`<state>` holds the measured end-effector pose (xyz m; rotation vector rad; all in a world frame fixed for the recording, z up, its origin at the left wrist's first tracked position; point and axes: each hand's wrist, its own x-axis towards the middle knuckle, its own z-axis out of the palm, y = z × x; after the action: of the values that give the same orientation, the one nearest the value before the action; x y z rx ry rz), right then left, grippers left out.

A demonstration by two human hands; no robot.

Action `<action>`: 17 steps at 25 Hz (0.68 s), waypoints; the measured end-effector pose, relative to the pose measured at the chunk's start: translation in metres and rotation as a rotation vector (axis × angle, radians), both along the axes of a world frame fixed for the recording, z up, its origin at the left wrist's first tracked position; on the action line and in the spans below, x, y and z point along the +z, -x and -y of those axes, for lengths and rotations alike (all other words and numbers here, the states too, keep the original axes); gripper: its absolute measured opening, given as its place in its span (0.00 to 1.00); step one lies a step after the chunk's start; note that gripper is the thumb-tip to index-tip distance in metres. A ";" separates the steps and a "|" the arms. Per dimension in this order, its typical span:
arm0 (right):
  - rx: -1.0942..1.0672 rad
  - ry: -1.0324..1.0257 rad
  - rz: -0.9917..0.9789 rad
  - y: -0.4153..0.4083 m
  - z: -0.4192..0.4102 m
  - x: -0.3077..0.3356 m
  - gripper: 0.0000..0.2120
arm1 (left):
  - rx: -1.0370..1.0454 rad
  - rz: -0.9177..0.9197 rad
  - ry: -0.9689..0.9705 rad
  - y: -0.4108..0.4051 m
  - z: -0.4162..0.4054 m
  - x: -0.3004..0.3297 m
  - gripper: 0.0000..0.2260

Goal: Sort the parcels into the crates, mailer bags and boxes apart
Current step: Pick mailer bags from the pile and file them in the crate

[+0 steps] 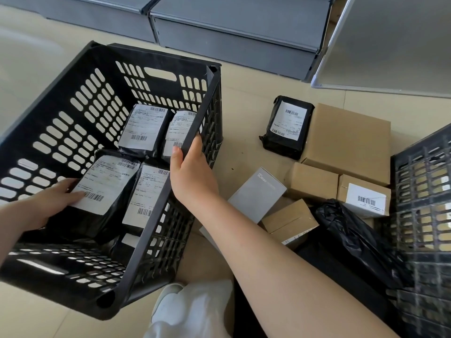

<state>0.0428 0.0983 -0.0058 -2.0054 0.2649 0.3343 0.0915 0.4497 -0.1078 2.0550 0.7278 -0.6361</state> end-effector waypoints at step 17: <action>-0.023 -0.020 0.051 -0.002 0.001 -0.012 0.29 | -0.344 0.061 -0.609 0.003 0.080 -0.018 0.18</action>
<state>0.0447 0.0978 -0.0174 -1.9865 0.2513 0.2704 0.0888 0.3700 -0.1256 2.7884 0.5791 -0.5808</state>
